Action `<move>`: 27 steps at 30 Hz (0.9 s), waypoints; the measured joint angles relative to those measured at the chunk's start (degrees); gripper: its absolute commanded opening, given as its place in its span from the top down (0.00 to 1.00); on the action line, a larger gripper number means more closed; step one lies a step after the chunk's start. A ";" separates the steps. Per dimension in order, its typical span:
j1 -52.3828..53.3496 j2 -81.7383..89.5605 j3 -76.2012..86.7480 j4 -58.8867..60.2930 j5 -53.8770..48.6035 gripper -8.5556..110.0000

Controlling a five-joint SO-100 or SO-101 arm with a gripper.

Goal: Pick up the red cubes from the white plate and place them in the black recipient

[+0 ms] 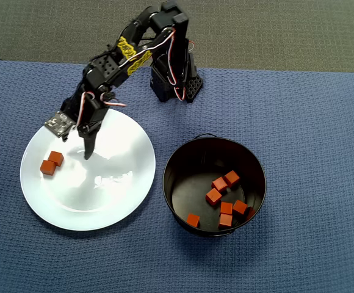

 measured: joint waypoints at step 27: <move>3.43 -21.18 -17.40 -5.62 -1.32 0.93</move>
